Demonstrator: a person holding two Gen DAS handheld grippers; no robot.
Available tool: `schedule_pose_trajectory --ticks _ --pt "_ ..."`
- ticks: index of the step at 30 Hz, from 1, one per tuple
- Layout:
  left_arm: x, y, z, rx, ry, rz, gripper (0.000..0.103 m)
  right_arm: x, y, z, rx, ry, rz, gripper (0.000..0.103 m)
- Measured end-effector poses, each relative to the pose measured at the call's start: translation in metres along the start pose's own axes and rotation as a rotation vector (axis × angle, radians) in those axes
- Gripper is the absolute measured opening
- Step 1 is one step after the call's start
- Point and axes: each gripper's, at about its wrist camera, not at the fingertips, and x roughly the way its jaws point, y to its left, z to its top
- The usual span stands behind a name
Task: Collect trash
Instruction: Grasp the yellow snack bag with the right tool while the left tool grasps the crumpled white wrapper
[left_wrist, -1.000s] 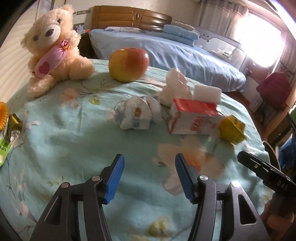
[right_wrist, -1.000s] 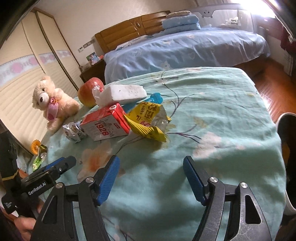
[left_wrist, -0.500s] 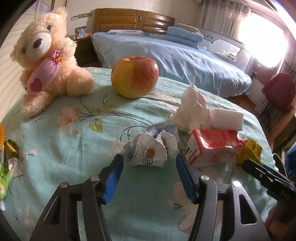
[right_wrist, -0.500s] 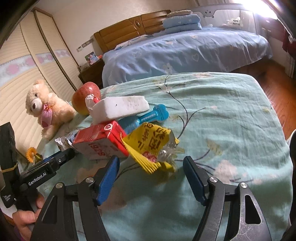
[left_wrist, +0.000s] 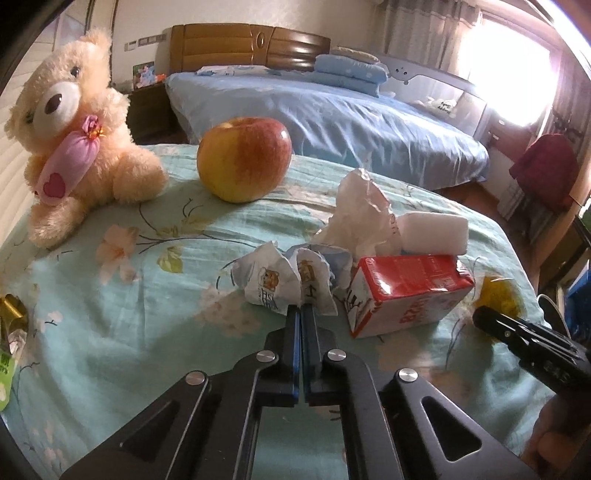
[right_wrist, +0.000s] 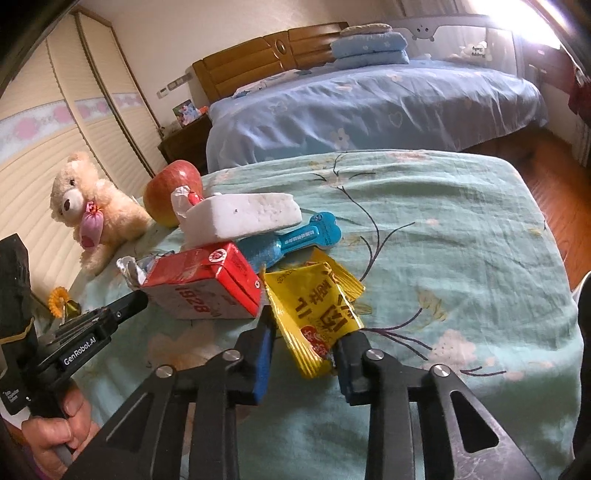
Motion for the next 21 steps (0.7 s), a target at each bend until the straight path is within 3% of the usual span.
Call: schedule_pose_trajectory --ticks 16,18,19,20,21 --pt "-0.034 -0.001 -0.023 -0.019 -0.012 -0.038 0.000 -0.032 -0.005 -0.018 0.014 -0.024 0.019 0.012" --pt "-0.031 0.004 -0.018 -0.040 -0.002 -0.041 0.004 -0.035 -0.004 -0.019 0.016 -0.028 0.021 0.012" --pt "-0.029 0.007 -0.016 -0.045 0.000 -0.042 0.013 -0.036 -0.004 -0.019 0.017 -0.030 0.022 0.012" --pt "-0.027 0.009 -0.013 -0.050 0.003 -0.034 0.030 -0.037 -0.004 -0.020 0.020 -0.032 0.023 0.012" --pt "-0.025 0.012 -0.009 -0.058 0.002 -0.025 0.039 -0.038 -0.004 -0.020 0.022 -0.033 0.025 0.012"
